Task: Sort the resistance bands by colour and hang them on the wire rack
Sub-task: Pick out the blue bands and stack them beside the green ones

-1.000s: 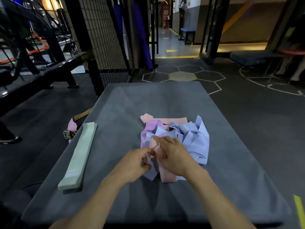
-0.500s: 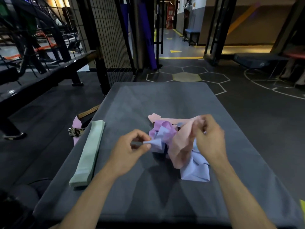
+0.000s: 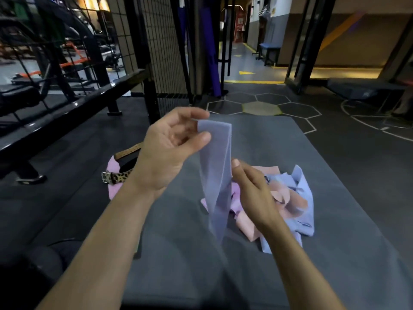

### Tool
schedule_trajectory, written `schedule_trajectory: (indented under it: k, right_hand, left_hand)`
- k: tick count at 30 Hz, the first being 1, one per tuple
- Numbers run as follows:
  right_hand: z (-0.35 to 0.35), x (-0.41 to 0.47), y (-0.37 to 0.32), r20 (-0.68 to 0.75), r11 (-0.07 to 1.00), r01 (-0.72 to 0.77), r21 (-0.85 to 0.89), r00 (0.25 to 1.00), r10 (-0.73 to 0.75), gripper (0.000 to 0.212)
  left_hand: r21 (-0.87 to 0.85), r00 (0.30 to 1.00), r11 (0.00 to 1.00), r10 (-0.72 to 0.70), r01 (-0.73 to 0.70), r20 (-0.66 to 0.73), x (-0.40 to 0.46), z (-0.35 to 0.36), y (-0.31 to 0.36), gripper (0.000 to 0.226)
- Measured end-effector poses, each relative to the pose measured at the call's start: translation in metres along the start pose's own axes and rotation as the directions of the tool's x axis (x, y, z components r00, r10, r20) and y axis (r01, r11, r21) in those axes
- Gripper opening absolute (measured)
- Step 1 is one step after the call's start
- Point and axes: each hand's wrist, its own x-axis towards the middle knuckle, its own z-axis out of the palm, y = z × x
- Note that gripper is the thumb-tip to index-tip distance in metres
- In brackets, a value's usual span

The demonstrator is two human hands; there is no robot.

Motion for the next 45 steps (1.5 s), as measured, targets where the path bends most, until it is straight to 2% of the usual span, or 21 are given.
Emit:
schedule_trajectory:
  k: [3,4,6,8,9,11,13,15,18,20,22,24,28,32,36,40,43,45]
  right_hand:
    - [0.022,0.001,-0.011,0.178,0.92,-0.198,0.337,0.974,0.144,0.066]
    - [0.026,0.003,-0.012,0.234,0.885,-0.251,0.393,0.958,0.167,0.072]
    - [0.03,0.009,-0.009,0.295,0.885,-0.271,0.377,0.942,0.163,0.069]
    - [0.033,0.01,-0.002,0.368,0.906,-0.242,0.348,0.924,0.105,0.04]
    - [0.034,0.01,0.001,0.397,0.922,-0.231,0.312,0.913,0.095,0.032]
    - [0.039,0.012,0.008,0.415,0.953,-0.235,0.189,0.899,0.139,0.026]
    - [0.047,0.013,0.011,0.416,0.953,-0.281,0.113,0.884,0.211,0.022]
    - [0.051,0.016,0.017,0.423,0.926,-0.36,0.117,0.861,0.281,0.023]
    - [0.061,0.018,0.016,0.469,0.833,-0.521,0.187,0.792,0.39,0.043]
    - [0.067,0.02,0.013,0.515,0.689,-0.587,0.425,0.783,0.349,0.049]
    - [0.072,0.019,0.01,0.511,0.61,-0.554,0.567,0.817,0.267,0.046]
    - [0.074,0.017,0.01,0.512,0.641,-0.544,0.542,0.818,0.262,0.041]
    - [0.07,0.013,0.011,0.508,0.817,-0.445,0.366,0.832,0.226,0.036]
    - [0.065,0.013,0.011,0.396,0.89,-0.316,0.328,0.902,0.174,0.021]
    - [0.064,0.015,0.016,0.214,0.93,-0.207,0.303,0.966,0.145,0.023]
    - [0.063,0.016,0.023,0.158,0.952,-0.195,0.237,0.974,0.161,0.028]
    - [0.063,0.017,0.026,0.146,0.967,-0.173,0.185,0.978,0.147,0.031]
    - [0.062,0.017,0.025,0.209,0.962,-0.2,0.184,0.965,0.16,0.029]
  left_hand:
    - [0.035,0.992,0.999,-0.01,0.014,-0.127,-0.002,-0.001,-0.015,0.03]
    - [0.037,0.983,0.999,-0.013,0.02,-0.183,-0.003,-0.004,-0.022,0.029]
    - [-0.008,0.958,0.999,-0.04,0.039,-0.282,-0.004,-0.011,-0.034,0.027]
    - [-0.024,0.937,0.997,-0.077,0.073,-0.34,-0.006,-0.018,-0.045,0.026]
    - [-0.007,0.928,0.996,-0.09,0.094,-0.36,-0.008,-0.021,-0.05,0.025]
    - [0.015,0.909,0.989,-0.131,0.149,-0.395,-0.011,-0.028,-0.061,0.025]
    - [-0.031,0.886,0.974,-0.219,0.226,-0.409,-0.013,-0.036,-0.072,0.028]
    - [-0.179,0.876,0.939,-0.339,0.293,-0.344,-0.011,-0.041,-0.077,0.028]
    - [-0.355,0.888,0.875,-0.414,0.328,-0.201,-0.009,-0.043,-0.073,0.029]
    - [-0.445,0.905,0.832,-0.413,0.332,-0.097,-0.01,-0.043,-0.067,0.031]
    - [-0.515,0.918,0.787,-0.396,0.339,0.0,-0.011,-0.044,-0.062,0.034]
    - [-0.568,0.927,0.758,-0.373,0.32,0.025,-0.011,-0.044,-0.057,0.035]
    - [-0.597,0.924,0.75,-0.38,0.284,-0.038,-0.01,-0.041,-0.052,0.036]
    - [-0.597,0.892,0.743,-0.441,0.303,-0.095,-0.01,-0.043,-0.058,0.028]
    - [-0.436,0.827,0.8,-0.529,0.413,-0.188,-0.012,-0.045,-0.067,0.023]
    - [-0.394,0.767,0.784,-0.593,0.48,-0.246,-0.012,-0.048,-0.072,0.035]
    - [-0.192,0.812,0.866,-0.5,0.462,-0.302,-0.014,-0.051,-0.076,0.019]
    - [-0.071,0.838,0.901,-0.425,0.428,-0.344,-0.016,-0.052,-0.08,0.015]
